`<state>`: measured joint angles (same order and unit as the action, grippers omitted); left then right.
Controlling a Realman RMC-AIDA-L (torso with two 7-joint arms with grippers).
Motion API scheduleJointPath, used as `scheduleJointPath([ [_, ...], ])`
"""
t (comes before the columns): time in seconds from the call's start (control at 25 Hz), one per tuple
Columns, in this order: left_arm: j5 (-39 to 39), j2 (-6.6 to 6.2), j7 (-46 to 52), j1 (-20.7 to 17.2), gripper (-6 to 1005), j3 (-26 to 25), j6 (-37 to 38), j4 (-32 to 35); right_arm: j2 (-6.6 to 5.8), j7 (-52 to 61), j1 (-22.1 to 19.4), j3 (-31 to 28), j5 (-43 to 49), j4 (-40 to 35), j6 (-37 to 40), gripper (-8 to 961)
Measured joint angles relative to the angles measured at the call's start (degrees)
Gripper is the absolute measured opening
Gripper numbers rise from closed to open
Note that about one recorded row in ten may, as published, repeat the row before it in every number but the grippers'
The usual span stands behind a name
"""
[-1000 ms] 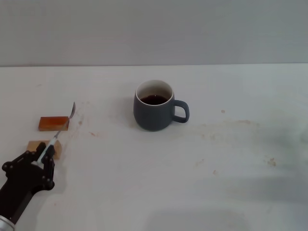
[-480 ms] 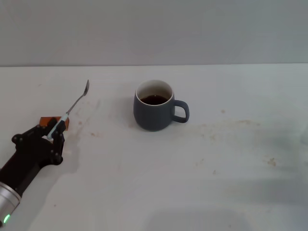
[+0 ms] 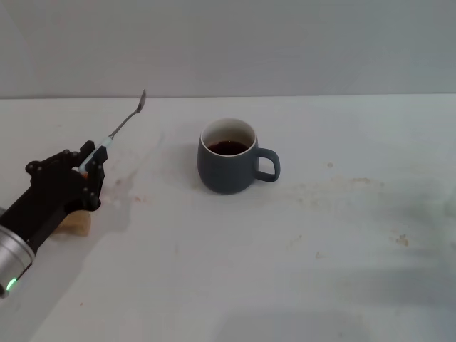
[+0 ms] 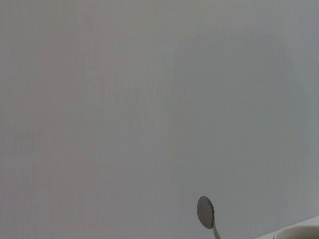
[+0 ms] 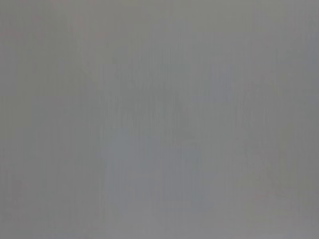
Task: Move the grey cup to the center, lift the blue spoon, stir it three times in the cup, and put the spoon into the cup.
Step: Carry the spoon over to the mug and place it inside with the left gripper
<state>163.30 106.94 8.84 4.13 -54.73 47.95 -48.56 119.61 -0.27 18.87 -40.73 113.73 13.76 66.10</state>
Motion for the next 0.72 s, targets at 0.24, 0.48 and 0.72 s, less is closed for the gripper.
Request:
scheduleJointPath([
  [0.24, 2.2, -0.64, 0.0, 0.0, 140, -1.5, -5.2, -4.6, 0.00, 0.0, -0.6, 0.0, 0.0, 0.6, 0.0, -2],
  [0.48, 2.2, -0.98, 0.0, 0.0, 140, -3.1, -10.9, -9.0, 0.04, 0.0, -1.1, 0.0, 0.0, 0.9, 0.0, -2],
  [0.72, 2.2, -1.61, 0.0, 0.0, 140, -4.2, -12.5, -11.0, 0.09, 0.0, -1.5, 0.0, 0.0, 1.1, -0.1, -2],
])
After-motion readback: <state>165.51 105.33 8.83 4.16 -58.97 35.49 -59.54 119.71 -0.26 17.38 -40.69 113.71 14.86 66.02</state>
